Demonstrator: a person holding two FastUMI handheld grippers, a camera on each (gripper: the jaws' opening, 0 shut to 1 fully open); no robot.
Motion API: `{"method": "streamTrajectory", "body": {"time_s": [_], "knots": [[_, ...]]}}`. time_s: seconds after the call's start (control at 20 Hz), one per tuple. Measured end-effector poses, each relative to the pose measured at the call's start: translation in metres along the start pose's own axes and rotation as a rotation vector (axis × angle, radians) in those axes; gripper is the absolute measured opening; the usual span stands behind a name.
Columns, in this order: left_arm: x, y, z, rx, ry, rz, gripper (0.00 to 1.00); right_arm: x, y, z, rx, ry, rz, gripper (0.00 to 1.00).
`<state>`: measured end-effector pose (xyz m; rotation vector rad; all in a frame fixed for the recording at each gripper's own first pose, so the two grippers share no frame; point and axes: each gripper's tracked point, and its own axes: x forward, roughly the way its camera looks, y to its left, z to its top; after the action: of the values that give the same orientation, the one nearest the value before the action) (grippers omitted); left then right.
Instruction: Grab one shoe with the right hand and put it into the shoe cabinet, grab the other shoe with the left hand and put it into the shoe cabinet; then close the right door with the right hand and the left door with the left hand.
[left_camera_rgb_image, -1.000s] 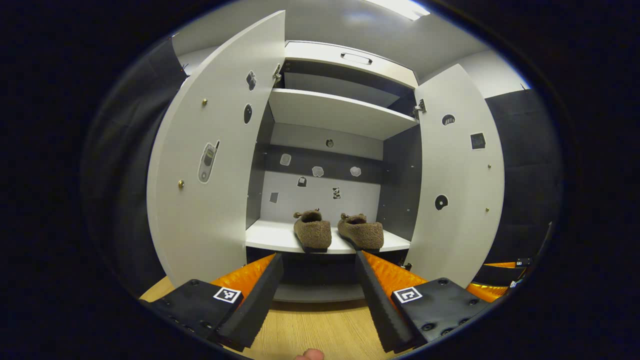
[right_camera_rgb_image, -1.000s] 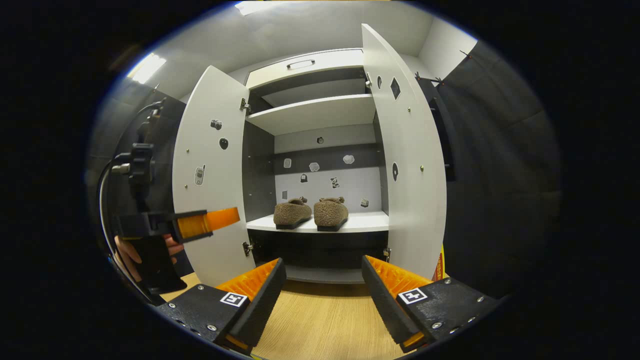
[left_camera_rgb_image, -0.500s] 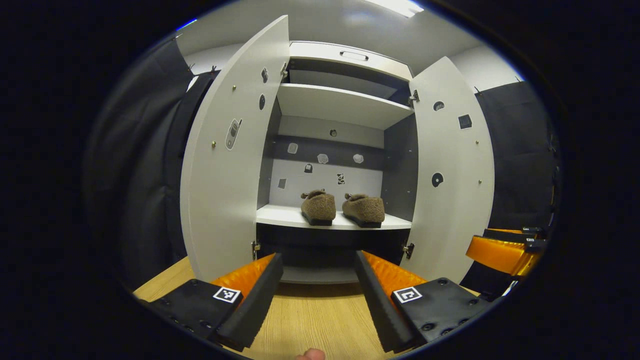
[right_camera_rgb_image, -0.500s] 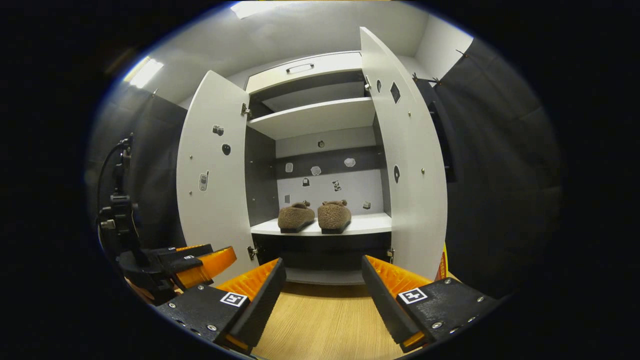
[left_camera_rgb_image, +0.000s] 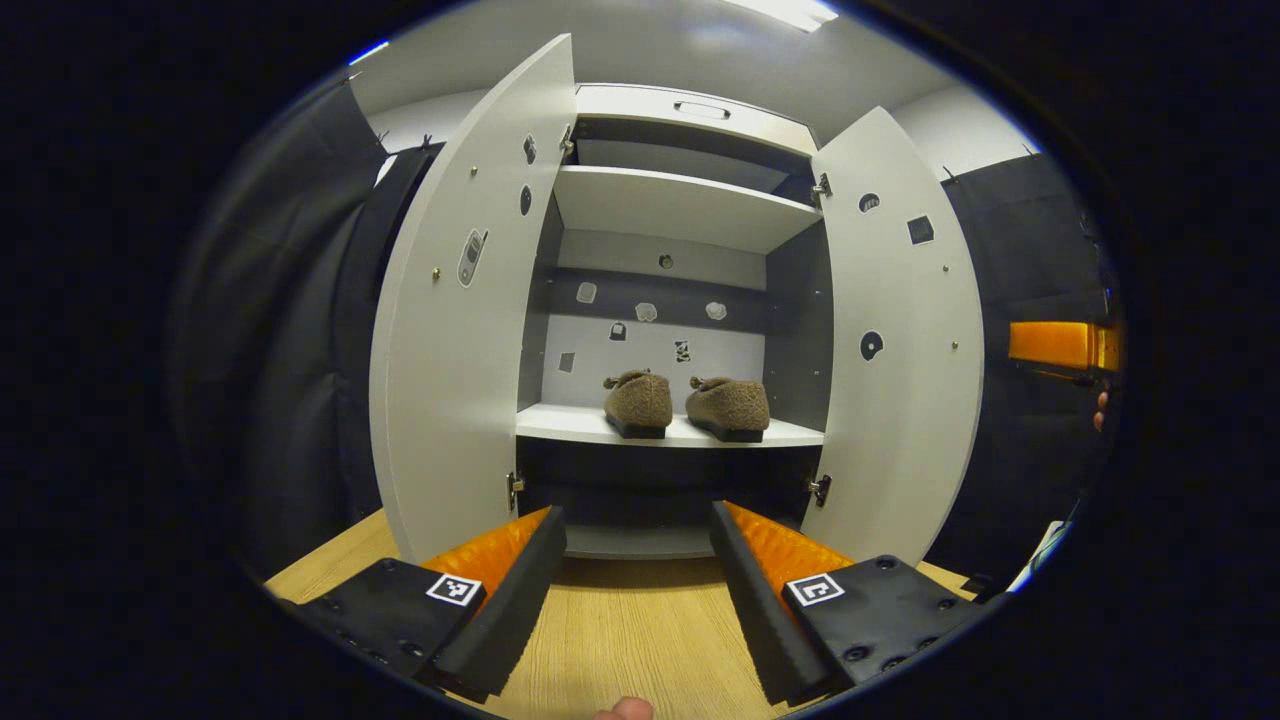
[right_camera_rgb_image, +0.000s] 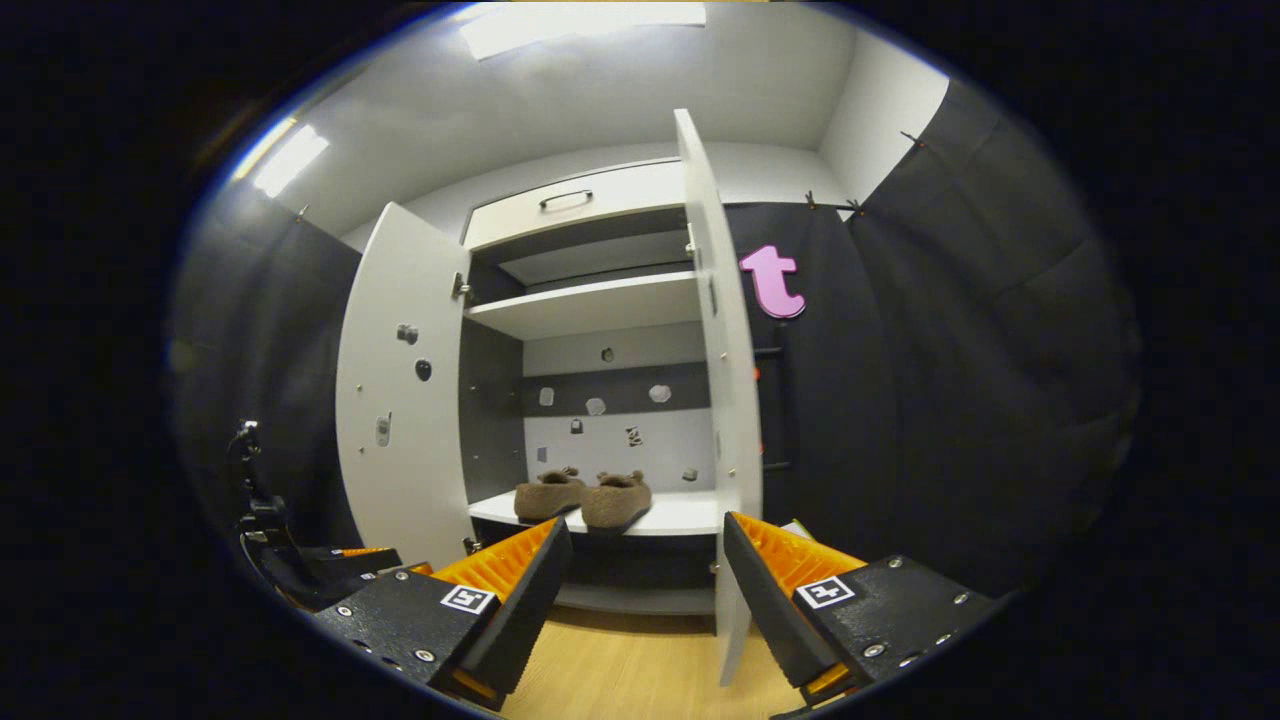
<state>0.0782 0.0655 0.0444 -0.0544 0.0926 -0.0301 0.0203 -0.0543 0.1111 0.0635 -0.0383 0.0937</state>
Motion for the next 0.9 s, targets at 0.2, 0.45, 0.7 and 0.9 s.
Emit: {"method": "streamTrajectory", "body": {"time_s": [0.2,0.45,0.7,0.9], "knots": [[0.001,0.002,0.000,-0.023,0.007,0.005,0.95,0.010,-0.079,0.029,-0.028,0.007,-0.127,0.94],[-0.004,0.009,0.003,0.005,0.000,0.032,0.91,0.047,-0.132,0.053,-0.080,-0.025,-0.212,0.93],[-0.003,0.012,0.000,-0.006,0.009,0.042,0.95,0.092,-0.144,0.056,-0.086,-0.009,-0.210,0.98],[-0.001,0.015,-0.003,-0.007,0.010,0.057,0.95,0.109,-0.137,0.052,-0.056,-0.002,-0.190,0.94]]}}
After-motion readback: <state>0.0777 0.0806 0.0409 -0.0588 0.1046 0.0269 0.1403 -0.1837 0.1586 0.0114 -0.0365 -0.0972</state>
